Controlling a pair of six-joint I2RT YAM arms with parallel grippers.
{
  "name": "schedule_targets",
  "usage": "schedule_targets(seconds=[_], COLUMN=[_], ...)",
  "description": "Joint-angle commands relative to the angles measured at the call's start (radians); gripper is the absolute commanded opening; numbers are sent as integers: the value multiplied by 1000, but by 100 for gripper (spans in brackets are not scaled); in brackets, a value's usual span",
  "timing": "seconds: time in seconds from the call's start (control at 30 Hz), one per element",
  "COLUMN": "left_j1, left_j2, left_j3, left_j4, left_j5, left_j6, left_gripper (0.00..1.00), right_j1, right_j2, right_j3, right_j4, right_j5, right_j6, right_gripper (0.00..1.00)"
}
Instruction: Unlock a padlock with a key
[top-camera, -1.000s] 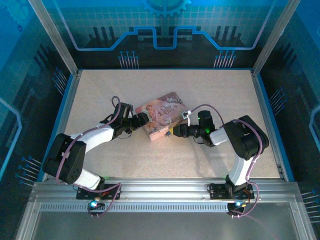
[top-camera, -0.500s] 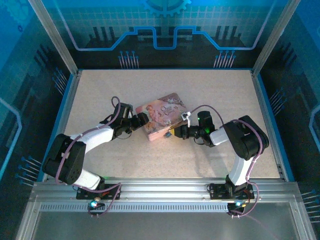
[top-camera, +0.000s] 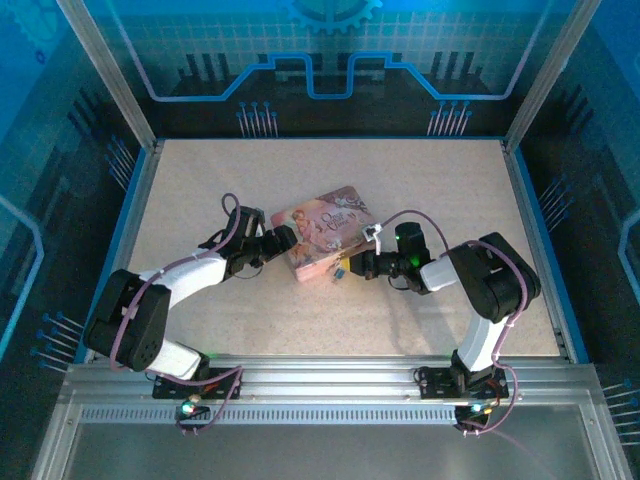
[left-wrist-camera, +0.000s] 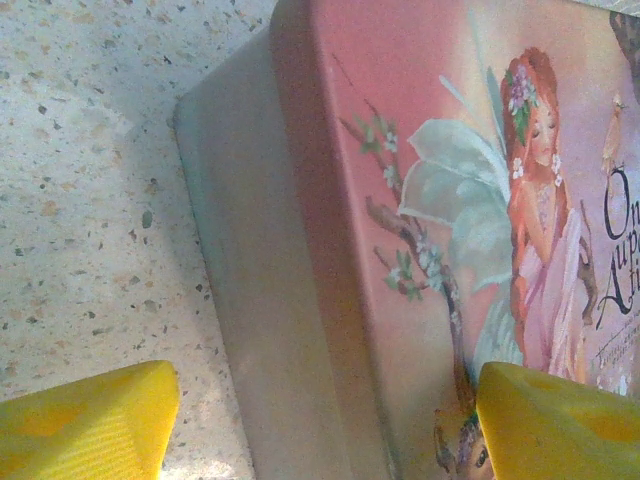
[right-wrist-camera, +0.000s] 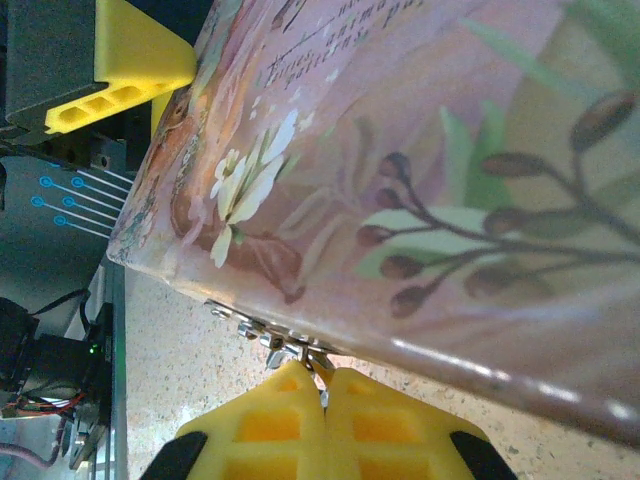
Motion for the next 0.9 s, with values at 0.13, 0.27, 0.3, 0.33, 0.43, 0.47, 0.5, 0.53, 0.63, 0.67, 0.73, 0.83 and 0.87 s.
schedule_targets(seconds=[0.13,0.27,0.3,0.33,0.43,0.47,0.5,0.53,0.63,0.67,0.73,0.83,0.87], left_j1=[-12,-13,-12,-12,-12,-12,-12,-14,-18,-20,-26,-35,-38], left_j2=[-15,-17,-16,-16,-22,-25,-30,-34,-49,-54,-58,-64,-66], left_j3=[-35,-36,-36,-36,-36,-36,-36,-37,-41,-44,-49,-54,-58], left_j4=[-93,-96,-94,-95,-96,-98,-102,-107,-117,-117,-117,-120,-121], left_j5=[-16,-17,-16,-15,-16,-16,-17,-19,-21,-21,-19,-19,-19], left_j6=[-3,-3,-3,-4,-6,-7,-7,-8,-13,-15,-21,-26,-28], left_gripper=[79,79,79,79,79,79,79,79,79,79,80,80,80], right_j1=[-18,-23,-22,-22,-23,-23,-23,-24,-24,-26,-26,-27,-26], right_j2=[-49,-54,-52,-51,-46,-48,-52,-56,-78,-85,-90,-91,-91], right_j3=[-20,-25,-26,-26,-26,-28,-30,-32,-45,-48,-55,-69,-74], right_j4=[-57,-69,-65,-59,-39,-34,-27,-21,-6,-5,6,39,49], right_j5=[10,8,7,4,6,11,17,27,65,80,97,120,127], right_j6=[-25,-35,-33,-30,-14,-5,7,19,67,86,117,167,182], right_gripper=[0,0,0,0,0,0,0,0,0,0,0,0,0])
